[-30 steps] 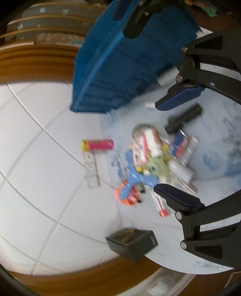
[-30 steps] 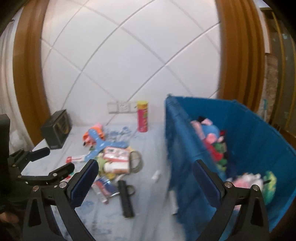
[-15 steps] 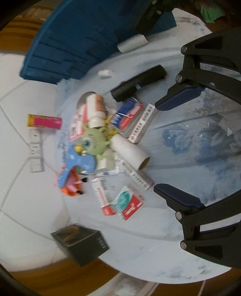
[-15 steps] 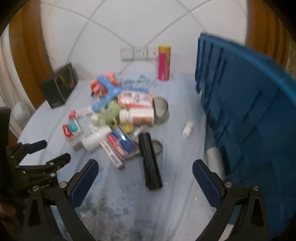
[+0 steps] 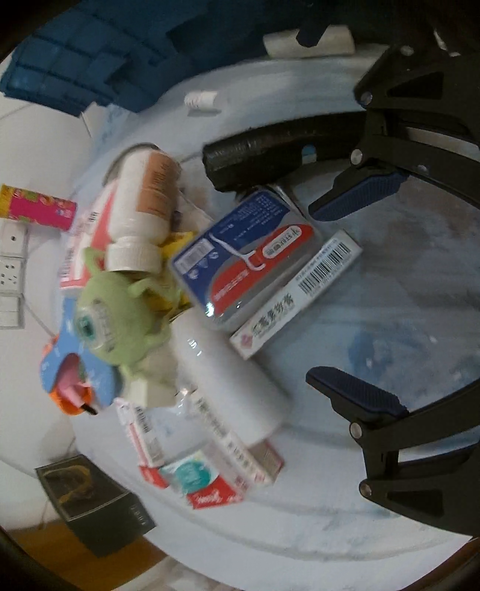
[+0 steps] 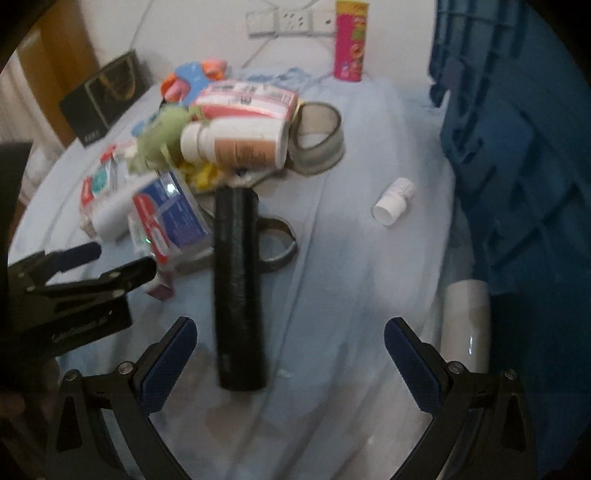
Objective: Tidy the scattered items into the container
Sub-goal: 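Grasp the red-lettered ointment box with the left tool while the right tool grasps the black wrapped cylinder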
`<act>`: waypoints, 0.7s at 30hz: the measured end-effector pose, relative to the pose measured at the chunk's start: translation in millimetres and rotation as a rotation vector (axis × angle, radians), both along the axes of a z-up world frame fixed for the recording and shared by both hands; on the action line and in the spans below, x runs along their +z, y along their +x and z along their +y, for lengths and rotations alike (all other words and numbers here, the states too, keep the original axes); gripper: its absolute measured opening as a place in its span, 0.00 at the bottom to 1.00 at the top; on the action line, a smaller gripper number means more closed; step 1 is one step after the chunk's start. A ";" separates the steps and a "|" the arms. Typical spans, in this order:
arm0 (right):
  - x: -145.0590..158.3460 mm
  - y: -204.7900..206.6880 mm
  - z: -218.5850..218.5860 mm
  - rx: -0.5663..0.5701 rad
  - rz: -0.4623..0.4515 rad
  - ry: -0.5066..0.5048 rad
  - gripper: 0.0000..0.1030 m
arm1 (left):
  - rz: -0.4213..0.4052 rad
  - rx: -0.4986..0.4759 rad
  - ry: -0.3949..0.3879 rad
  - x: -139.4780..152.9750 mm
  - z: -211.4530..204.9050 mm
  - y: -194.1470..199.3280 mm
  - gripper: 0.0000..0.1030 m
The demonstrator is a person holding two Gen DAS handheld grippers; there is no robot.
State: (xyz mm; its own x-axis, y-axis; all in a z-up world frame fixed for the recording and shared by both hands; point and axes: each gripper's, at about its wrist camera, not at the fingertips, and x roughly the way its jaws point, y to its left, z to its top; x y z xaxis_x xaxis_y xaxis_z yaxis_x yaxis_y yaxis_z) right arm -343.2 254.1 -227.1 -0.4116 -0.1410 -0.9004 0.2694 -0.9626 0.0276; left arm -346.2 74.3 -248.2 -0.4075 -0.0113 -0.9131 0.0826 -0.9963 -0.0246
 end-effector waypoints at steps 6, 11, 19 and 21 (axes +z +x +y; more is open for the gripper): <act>-24.3 -5.3 3.5 0.057 -0.049 -0.021 1.00 | -0.006 0.028 -0.049 -18.3 3.8 3.7 0.32; -23.4 -7.1 -9.6 0.085 -0.045 -0.082 1.00 | -0.022 0.079 -0.085 -19.5 -25.4 20.4 0.31; -25.7 -9.8 -20.2 0.069 -0.061 -0.104 1.00 | -0.013 0.055 -0.082 -15.7 -38.6 31.6 0.32; -24.4 -11.9 -19.3 0.058 -0.063 -0.103 1.00 | 0.001 0.033 -0.084 -13.1 -35.3 28.8 0.40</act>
State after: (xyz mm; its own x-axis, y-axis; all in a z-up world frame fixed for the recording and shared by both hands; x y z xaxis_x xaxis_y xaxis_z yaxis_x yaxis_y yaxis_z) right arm -355.1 234.8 -251.4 -0.3427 -0.2561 -0.9038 0.3187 -0.9368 0.1446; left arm -317.3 39.0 -261.3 -0.4069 -0.1009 -0.9079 0.1156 -0.9916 0.0584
